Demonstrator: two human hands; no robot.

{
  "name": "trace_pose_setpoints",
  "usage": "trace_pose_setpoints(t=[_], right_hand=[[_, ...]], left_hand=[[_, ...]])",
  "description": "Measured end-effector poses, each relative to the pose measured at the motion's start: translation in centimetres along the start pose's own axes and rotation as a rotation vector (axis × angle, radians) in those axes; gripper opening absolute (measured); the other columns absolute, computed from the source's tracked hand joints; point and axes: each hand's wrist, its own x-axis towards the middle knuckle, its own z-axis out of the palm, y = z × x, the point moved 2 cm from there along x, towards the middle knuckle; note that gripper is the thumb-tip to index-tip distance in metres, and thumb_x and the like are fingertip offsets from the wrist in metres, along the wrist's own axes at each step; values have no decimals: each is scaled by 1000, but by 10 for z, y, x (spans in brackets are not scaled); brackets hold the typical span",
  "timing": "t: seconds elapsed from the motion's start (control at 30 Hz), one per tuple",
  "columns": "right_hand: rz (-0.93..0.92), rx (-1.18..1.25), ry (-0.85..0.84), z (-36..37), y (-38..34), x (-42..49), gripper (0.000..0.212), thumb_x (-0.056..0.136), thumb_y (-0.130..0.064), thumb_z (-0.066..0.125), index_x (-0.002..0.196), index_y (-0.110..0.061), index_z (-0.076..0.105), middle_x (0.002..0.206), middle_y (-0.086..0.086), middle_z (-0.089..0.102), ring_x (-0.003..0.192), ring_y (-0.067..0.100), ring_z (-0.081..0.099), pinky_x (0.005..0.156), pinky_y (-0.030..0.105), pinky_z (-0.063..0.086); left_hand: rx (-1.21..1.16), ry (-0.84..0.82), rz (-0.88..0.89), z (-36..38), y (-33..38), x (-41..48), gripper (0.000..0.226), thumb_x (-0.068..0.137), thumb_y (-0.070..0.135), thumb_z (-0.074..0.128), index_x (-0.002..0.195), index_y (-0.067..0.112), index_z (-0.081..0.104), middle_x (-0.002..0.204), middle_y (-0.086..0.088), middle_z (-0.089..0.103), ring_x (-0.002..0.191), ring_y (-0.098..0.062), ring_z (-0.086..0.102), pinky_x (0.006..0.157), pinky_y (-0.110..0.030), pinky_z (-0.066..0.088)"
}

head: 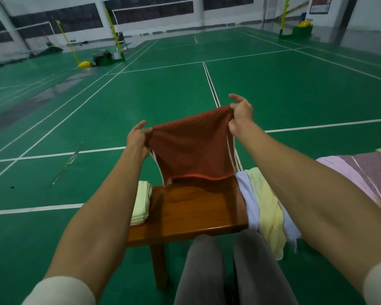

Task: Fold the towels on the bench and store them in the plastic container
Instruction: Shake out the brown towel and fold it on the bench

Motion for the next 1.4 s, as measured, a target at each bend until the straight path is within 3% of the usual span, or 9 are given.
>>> trace_pose_setpoints(t=[0.17,0.4,0.6,0.77,0.9,1.0,1.2,1.3,1.4], right_hand=[[213,-188,-44,-6,15,-1,27,93,2,61,120,1,57,81,11,54,57,19,52,60,36,56],[88,-291,49,5,-13,-4,36,84,16,38,106,2,64,79,10,55,58,18,52,45,25,47],[532,-499,16,-28,10,-9,20,103,5,37,86,5,48,85,12,50,62,20,52,37,30,53],[743,-384,-52,-38,28,-19,28,94,-9,71,102,7,50,98,8,67,65,20,63,90,34,59],[734,-925,-217,-48,38,-28,14,102,-1,52,115,-1,52,82,10,59,69,20,58,96,36,55],[714,-1230,-359,-54,43,-33,19,104,-12,54,89,-4,62,85,11,65,72,21,61,92,37,55],[840,-1755,-634,-58,46,-44,41,100,-21,53,128,7,62,138,21,61,133,33,55,116,48,41],[848,-1699,-653,-58,49,-49,33,99,-17,55,118,9,65,130,23,66,126,35,61,113,48,43],[819,-1328,-530,-59,50,-44,31,95,-32,71,100,-2,65,89,10,72,77,25,68,88,40,58]], left_hand=[[130,-40,-18,14,17,6,22,96,3,60,113,14,67,72,-4,62,53,-16,56,48,-28,55],[311,-41,-186,11,33,1,17,101,11,51,87,13,62,67,-5,67,51,-19,64,47,-30,57],[362,-4,-221,-9,13,0,46,104,-2,36,138,25,52,79,-7,66,45,-14,56,43,-26,54],[324,25,-322,-12,0,4,10,98,4,57,89,7,61,74,-4,63,38,-18,60,41,-25,53],[415,10,-400,-22,-6,-1,12,100,13,60,92,4,60,76,-8,67,52,-22,66,53,-34,56],[505,-4,-390,-26,-11,-4,16,104,12,54,95,-1,57,84,-10,62,67,-21,60,57,-34,53],[867,-83,-346,-26,-16,-5,24,99,17,65,88,-1,54,95,-11,59,74,-21,54,83,-36,50],[1057,-120,-380,-31,-16,-8,26,99,18,65,87,-2,55,90,-14,61,74,-26,58,82,-41,53],[1175,-109,-347,-38,-18,-3,24,98,17,66,87,-2,59,84,-16,62,69,-29,60,83,-47,55]])
